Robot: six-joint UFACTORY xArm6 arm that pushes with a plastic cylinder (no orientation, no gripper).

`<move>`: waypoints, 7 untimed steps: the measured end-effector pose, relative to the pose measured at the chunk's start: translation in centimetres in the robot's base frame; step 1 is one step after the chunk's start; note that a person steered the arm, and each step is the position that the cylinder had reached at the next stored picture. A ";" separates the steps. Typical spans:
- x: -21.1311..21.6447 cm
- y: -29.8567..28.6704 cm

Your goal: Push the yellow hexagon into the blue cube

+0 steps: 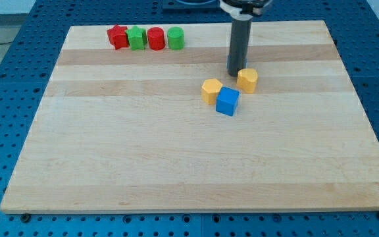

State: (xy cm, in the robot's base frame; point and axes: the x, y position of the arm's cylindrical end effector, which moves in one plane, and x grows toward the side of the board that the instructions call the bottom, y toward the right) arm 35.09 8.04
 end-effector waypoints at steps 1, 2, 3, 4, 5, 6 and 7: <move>0.5 -1.4; 0.7 -3.8; 2.4 -5.3; 4.2 -5.3; 4.5 -5.8; 3.9 -8.9; 6.4 -11.3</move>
State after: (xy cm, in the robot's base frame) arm 41.53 -3.24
